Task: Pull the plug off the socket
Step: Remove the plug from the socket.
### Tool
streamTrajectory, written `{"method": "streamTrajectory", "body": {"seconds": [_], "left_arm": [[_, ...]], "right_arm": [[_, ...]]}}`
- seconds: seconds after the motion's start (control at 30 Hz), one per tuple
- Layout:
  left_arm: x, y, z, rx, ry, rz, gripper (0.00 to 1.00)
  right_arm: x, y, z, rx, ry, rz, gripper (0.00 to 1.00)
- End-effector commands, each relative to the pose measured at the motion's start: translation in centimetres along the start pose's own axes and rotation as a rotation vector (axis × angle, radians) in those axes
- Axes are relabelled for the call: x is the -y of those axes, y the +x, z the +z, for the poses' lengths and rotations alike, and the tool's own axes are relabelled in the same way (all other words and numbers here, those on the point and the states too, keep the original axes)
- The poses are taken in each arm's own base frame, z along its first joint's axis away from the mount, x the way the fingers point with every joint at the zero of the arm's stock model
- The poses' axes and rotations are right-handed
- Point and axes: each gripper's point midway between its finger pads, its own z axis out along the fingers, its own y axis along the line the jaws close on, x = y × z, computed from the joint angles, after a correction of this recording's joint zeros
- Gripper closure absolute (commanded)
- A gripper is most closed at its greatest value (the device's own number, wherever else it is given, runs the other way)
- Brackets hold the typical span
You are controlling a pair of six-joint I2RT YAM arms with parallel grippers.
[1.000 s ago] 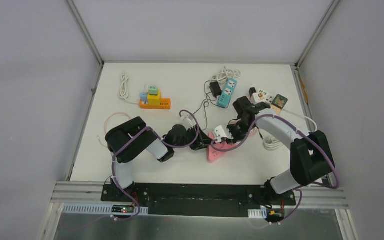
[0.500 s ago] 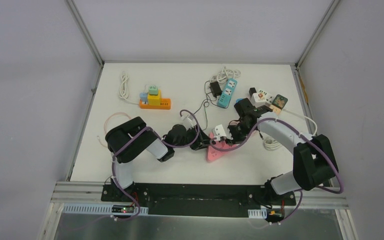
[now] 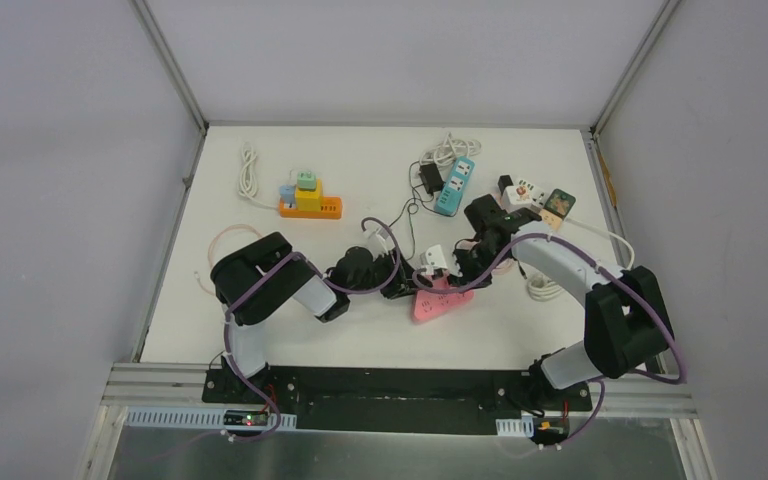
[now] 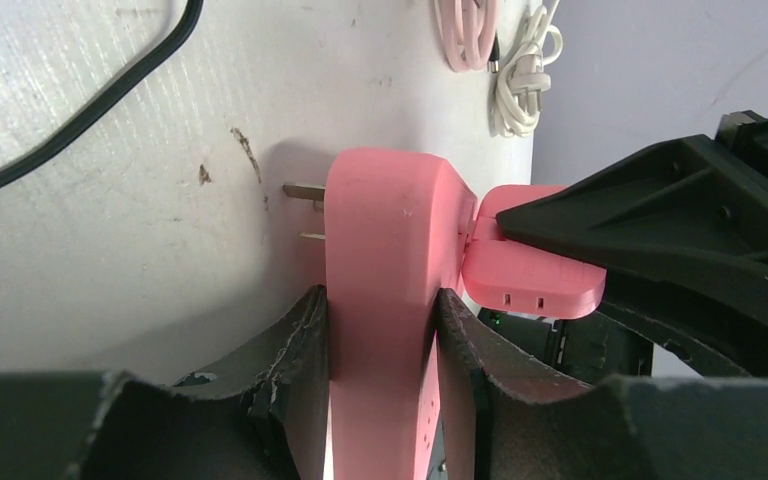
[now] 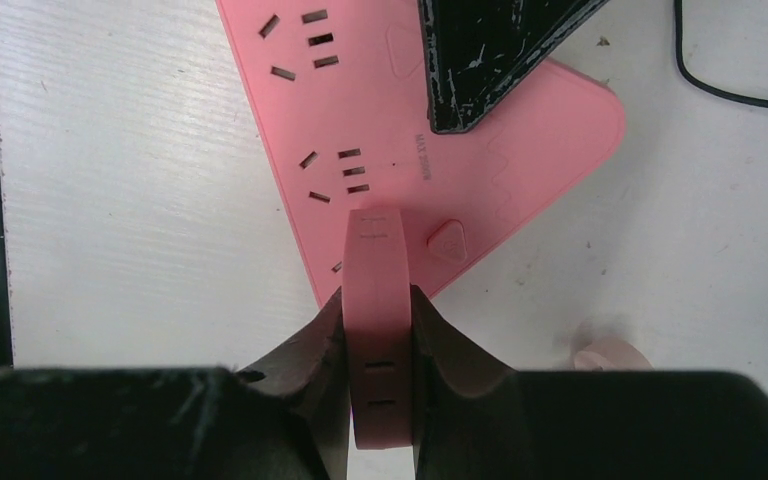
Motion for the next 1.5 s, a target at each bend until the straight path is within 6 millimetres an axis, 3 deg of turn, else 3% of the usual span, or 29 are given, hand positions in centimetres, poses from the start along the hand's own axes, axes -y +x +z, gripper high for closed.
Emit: {"method": "streamTrajectory", "body": {"seconds": [0.0,0.13,0.47,0.73,0.9,1.03,1.27,1.37,1.47], "left_arm": [[-5.0,5.6,-1.1,-0.170,-0.206,-0.050,1.00],[-4.9,5.6,-1.1,-0.169,-0.202,-0.050,1.00],[-4.9,5.7,-1.0,-0.172,-0.197,-0.053,1.00],[-5.0,5.6,-1.1,-0.164,-0.203,-0.054,1.00],[-5.1,5.6,-1.1,-0.167,-0.204,-0.054,1.00],[-5.0,5.6,-1.1,-0.164,-0.199,-0.054,1.00],[-5.1,5.7,-1.0,-0.168,-0.202,-0.057,1.00],[-5.1,5.6,-1.0,-0.165,-0.206,-0.059,1.00],[-5.3,5.6,-1.0,-0.163,-0.211,-0.061,1.00]], "right_arm": [[0.6,-1.7,-0.3,0.179,0.014,-0.006,1.00],[0.7,-2.1,-0.1,0.205,0.023,0.004,1.00],[1.3,-6.9,1.6,0.179,0.029,0.008,1.00],[1.0,-3.7,0.1,0.181,0.047,0.022,1.00],[0.4,-2.3,0.2,0.161,0.039,0.014,1.00],[0.7,-3.4,-0.2,0.200,0.044,0.023,1.00],[0.7,-7.9,1.3,0.188,0.019,-0.011,1.00],[0.4,-8.0,1.6,0.173,0.011,-0.024,1.00],[0.1,-6.2,1.4,0.144,0.013,-0.037,1.00]]}}
